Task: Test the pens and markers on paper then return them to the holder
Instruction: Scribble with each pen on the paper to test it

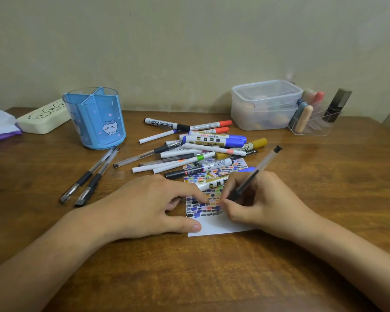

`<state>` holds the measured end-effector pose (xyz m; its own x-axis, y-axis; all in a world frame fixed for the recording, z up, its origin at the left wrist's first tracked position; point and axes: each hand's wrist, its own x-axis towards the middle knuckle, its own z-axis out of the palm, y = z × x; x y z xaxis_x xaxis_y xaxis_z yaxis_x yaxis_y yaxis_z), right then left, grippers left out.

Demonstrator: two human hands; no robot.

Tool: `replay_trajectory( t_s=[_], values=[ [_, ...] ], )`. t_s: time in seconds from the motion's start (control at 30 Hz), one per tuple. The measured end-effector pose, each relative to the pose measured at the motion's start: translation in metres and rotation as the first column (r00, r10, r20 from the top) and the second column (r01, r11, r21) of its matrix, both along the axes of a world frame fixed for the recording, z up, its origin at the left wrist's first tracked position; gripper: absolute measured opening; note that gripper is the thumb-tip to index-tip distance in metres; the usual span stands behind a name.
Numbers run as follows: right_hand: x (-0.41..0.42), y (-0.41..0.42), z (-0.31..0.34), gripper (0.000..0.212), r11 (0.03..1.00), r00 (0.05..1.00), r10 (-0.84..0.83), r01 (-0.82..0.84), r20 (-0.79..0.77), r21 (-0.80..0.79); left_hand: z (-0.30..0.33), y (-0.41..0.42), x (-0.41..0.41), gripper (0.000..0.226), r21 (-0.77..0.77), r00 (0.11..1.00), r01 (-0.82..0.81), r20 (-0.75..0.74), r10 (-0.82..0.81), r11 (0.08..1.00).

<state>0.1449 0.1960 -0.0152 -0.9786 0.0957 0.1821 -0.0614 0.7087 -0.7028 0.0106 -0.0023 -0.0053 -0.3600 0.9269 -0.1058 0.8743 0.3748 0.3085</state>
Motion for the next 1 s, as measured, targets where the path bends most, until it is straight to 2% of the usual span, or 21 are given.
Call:
replay_trajectory(
  t_s=[1.0],
  values=[
    [-0.0010,0.0007,-0.0041,0.013,1.000,1.000,0.007,-0.008,-0.005,-0.017,-0.0012,0.0001,-0.0011,0.047,0.009,1.000,-0.010,0.030,0.009,1.000]
  ],
)
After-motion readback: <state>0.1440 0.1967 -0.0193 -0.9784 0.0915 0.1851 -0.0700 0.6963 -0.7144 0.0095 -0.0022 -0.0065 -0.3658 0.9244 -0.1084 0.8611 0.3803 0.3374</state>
